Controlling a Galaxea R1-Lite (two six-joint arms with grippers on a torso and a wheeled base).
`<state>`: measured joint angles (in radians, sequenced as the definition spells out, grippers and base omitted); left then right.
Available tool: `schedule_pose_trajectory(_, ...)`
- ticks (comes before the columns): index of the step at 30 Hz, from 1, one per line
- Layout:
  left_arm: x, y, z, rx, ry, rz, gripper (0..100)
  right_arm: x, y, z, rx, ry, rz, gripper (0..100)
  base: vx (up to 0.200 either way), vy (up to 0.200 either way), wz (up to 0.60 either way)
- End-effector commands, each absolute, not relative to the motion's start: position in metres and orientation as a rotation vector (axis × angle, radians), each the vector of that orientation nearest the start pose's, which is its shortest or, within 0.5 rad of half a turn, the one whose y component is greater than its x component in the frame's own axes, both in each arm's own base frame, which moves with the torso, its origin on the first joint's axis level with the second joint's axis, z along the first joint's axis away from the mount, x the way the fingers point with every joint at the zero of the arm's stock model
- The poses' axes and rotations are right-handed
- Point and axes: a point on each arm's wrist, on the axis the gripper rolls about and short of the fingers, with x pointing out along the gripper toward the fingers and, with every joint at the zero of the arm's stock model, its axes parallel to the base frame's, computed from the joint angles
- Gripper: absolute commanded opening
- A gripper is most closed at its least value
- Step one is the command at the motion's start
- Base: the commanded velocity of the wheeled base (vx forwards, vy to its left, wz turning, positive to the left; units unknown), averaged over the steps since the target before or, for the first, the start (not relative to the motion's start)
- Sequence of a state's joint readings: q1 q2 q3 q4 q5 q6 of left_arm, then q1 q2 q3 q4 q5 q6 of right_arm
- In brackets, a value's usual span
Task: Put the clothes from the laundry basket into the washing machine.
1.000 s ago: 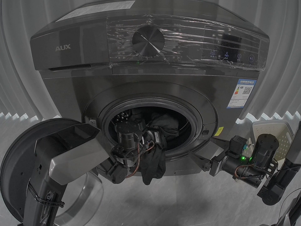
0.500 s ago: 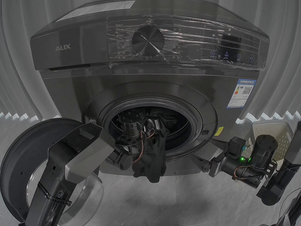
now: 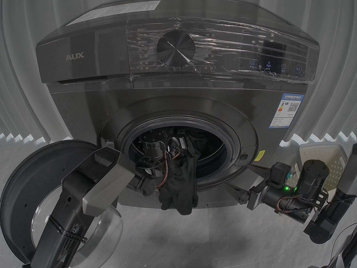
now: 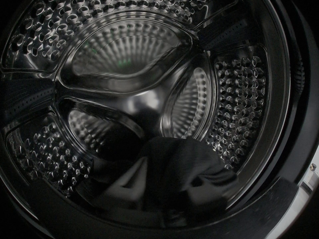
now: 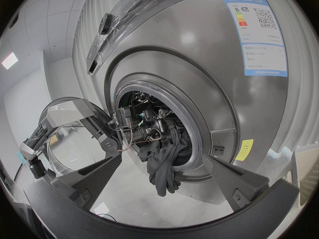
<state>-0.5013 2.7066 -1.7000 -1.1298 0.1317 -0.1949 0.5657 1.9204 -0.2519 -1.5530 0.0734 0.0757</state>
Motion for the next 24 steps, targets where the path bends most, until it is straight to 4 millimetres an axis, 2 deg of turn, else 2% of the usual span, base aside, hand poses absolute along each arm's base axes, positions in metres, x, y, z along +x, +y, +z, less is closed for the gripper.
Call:
schedule_pose_trajectory(1, 0.468, -0.252, 0.035, -0.236, -0.093, -0.379, 100, 0.221, 0.143, 0.089, 0.046, 0.135, 0.636, 100, 0.000, 0.000, 0.00)
schedule_pose_trajectory(4, 0.458, -0.253, 0.052, -0.233, -0.075, -0.387, 100, 0.221, 0.143, 0.089, 0.045, 0.133, 0.636, 100, 0.000, 0.000, 0.00)
schedule_pose_trajectory(11, 0.418, -0.251, 0.055, -0.151, 0.160, -0.419, 100, 0.223, 0.144, 0.091, 0.047, 0.124, 0.636, 100, 0.000, 0.000, 0.00)
schedule_pose_trajectory(17, 0.409, -0.256, 0.045, -0.127, 0.210, -0.445, 100, 0.222, 0.143, 0.091, 0.047, 0.125, 0.636, 100, 0.000, 0.000, 0.00)
schedule_pose_trajectory(23, 0.405, -0.256, 0.026, -0.099, 0.256, -0.448, 100, 0.222, 0.143, 0.091, 0.047, 0.125, 0.636, 100, 0.000, 0.000, 0.00)
schedule_pose_trajectory(24, 0.406, -0.256, 0.015, -0.085, 0.273, -0.445, 100, 0.222, 0.143, 0.091, 0.047, 0.125, 0.636, 100, 0.000, 0.000, 0.00)
